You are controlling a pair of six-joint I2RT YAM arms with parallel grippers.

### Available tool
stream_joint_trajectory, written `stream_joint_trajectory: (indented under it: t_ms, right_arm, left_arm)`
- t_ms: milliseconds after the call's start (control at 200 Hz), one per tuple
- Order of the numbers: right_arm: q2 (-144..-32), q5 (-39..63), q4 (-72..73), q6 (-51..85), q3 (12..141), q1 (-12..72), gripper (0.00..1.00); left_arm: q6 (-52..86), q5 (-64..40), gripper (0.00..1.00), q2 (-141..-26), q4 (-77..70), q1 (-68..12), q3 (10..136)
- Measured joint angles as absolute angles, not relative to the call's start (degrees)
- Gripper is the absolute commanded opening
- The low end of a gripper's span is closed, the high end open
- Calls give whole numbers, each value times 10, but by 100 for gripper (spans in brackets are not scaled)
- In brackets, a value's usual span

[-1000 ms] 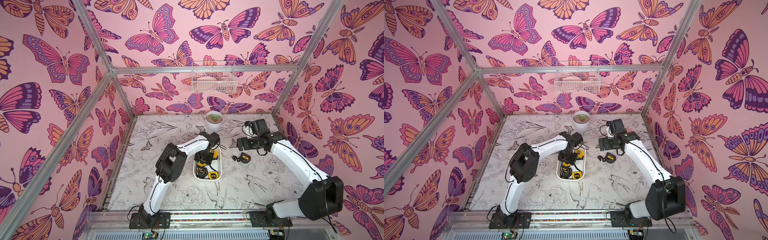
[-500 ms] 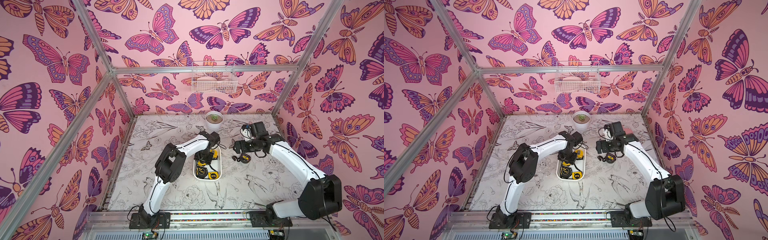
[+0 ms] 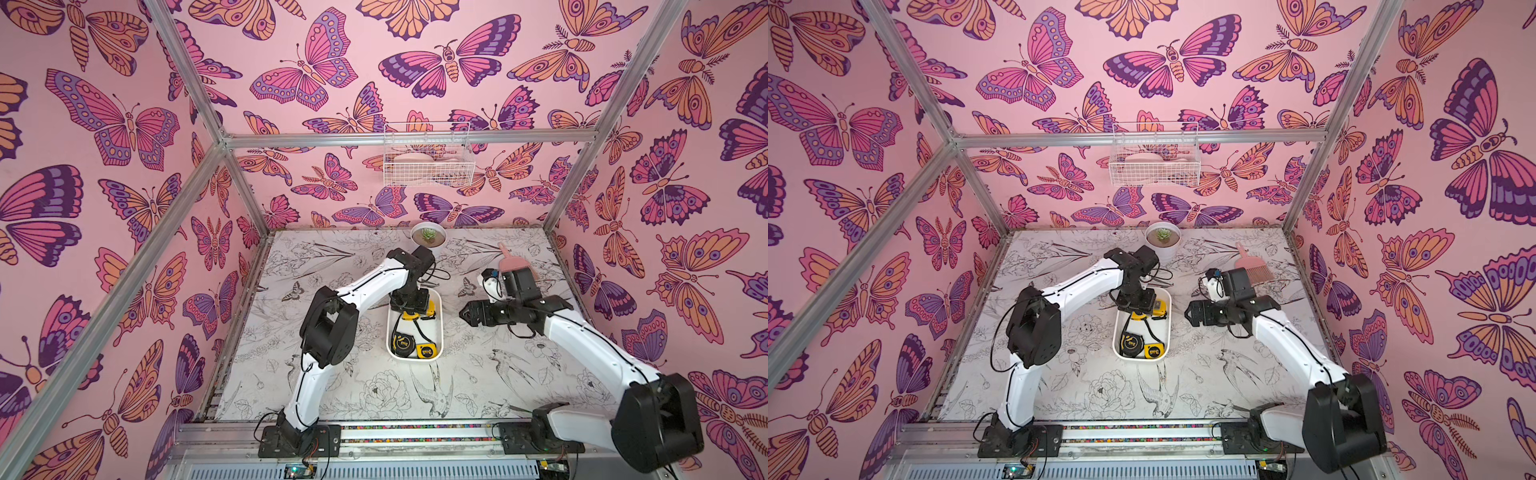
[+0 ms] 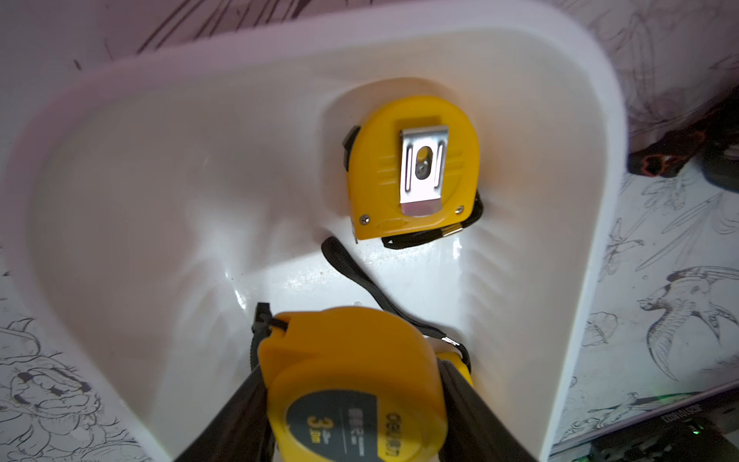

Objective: Take the tape measure out of the storage box
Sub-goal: Place the tape measure at the center of the board.

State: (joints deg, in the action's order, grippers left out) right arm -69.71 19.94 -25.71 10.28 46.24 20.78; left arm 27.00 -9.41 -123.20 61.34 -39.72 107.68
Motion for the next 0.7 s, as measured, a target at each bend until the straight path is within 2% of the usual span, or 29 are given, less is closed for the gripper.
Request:
stream_joint_trajectory:
  t_ms: [300, 701]
  right_arm:
    - [-636, 166, -131, 153, 376, 301, 94]
    - [-710, 128, 63, 249, 352, 327, 81]
  left_arm:
    - [326, -157, 35, -1245, 611, -386, 1152]
    - [395, -194, 36, -1276, 610, -391, 1172]
